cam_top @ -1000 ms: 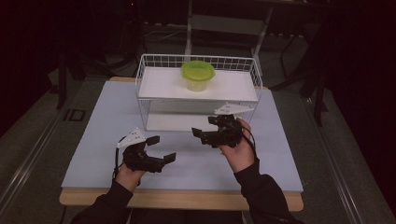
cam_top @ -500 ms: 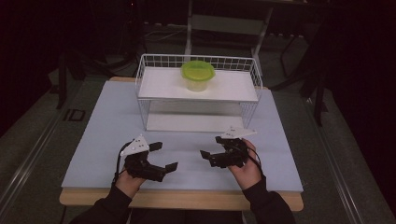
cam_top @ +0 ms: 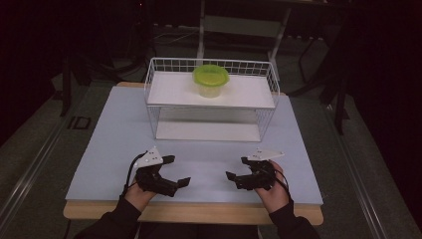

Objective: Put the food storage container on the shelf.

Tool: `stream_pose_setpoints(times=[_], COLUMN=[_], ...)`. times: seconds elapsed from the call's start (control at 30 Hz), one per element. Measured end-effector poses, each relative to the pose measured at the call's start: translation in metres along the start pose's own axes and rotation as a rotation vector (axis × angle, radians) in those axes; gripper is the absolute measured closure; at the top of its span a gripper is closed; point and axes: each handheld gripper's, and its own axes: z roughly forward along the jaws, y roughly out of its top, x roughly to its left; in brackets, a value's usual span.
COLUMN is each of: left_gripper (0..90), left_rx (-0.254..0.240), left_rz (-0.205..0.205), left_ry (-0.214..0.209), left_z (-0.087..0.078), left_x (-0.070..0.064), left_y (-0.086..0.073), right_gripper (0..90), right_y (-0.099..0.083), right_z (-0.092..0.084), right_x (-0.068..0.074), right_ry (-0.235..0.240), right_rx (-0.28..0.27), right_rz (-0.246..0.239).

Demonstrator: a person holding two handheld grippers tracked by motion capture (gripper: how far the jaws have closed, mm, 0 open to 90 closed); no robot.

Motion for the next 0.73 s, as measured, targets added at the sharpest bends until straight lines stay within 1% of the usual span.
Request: stream_pose_setpoints(times=[0.07,0.17,0.27,0.33,0.4,0.47,0.63,0.7,0.73], left_gripper=[1.5,1.5,1.5,1.5,1.5,1.5,1.5,1.5,1.5], left_rx=[0.01,0.013,0.022,0.031,0.038,0.041,0.055,0.059,0.06], left_rz=[0.01,0.009,0.014,0.023,0.022,0.027,0.029,0.033,0.03], left_ry=[-0.001,-0.007,-0.007,-0.005,-0.007,-0.003,-0.011,-0.011,-0.013], left_z=[0.001,0.003,0.006,0.007,0.008,0.009,0.011,0.012,0.011], left_x=[-0.001,-0.002,-0.003,-0.003,-0.004,-0.004,-0.004,-0.004,-0.004], left_y=[-0.001,-0.002,-0.003,-0.004,-0.004,-0.005,-0.006,-0.006,-0.006], right_gripper=[18.5,18.5,18.6,18.6,18.6,18.6,18.7,18.9,18.9], right_y=[-0.003,-0.006,-0.01,-0.011,-0.012,-0.013,-0.014,-0.013,-0.013], right_z=[-0.002,-0.004,-0.006,-0.007,-0.007,-0.006,-0.004,-0.003,-0.003], right_x=[-0.002,-0.005,-0.01,-0.014,-0.016,-0.017,-0.018,-0.018,-0.018], right_ry=[-0.001,-0.012,-0.028,-0.028,-0.04,-0.043,-0.043,-0.053,-0.046], right_rx=[-0.001,0.002,0.008,0.011,0.01,0.013,0.022,0.022,0.025], right_rz=[0.001,-0.002,0.006,0.025,0.028,0.027,0.029,0.031,0.034])
